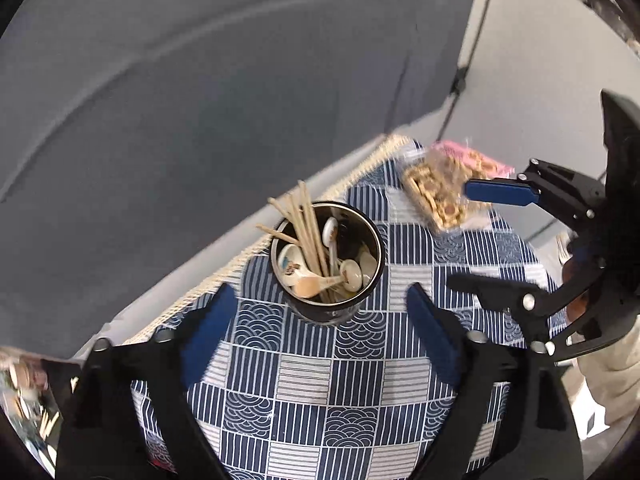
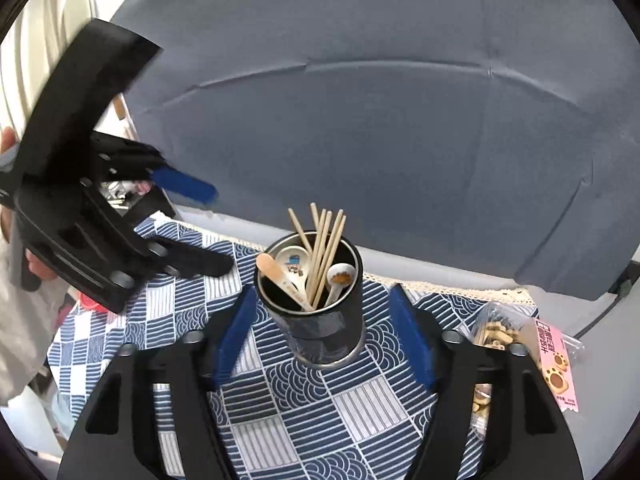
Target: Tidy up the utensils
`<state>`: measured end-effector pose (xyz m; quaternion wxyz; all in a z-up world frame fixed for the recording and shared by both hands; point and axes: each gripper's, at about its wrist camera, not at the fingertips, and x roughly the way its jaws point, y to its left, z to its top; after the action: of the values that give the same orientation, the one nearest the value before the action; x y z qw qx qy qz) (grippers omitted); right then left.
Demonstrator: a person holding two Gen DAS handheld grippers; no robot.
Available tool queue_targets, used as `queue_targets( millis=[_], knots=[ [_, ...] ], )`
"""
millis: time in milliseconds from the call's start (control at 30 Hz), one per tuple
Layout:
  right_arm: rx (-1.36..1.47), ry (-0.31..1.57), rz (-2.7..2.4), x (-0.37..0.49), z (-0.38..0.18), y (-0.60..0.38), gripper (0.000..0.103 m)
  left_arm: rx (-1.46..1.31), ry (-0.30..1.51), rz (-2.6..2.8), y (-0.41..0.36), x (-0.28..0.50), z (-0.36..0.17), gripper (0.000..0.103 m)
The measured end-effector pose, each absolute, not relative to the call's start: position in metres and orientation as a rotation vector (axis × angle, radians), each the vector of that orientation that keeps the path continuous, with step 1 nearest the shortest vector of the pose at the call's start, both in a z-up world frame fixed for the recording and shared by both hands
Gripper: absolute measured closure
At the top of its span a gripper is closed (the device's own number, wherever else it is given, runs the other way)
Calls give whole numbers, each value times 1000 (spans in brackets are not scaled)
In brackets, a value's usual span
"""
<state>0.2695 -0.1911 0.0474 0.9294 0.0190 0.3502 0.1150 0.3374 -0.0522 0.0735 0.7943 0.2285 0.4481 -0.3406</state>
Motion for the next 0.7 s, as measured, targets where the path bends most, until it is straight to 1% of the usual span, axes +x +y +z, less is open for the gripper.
queue_targets(
  millis=[33,167,367,567,700],
  knots=[
    [35,710,223,265,50,-191,19,475,942,-710,-46,332,80,6],
    [51,711,218,254,54,-197,16,437,851,-649,-25,309,105,6],
    [62,697,207,237,61,-209,15,370,730,-502,3,265,129,6],
    [83,663,201,206,73,-218,15,355,637,-418,10,207,127,6],
    [76,662,226,175,77,-218,13,349,553,-372,10,165,120,6]
  ],
)
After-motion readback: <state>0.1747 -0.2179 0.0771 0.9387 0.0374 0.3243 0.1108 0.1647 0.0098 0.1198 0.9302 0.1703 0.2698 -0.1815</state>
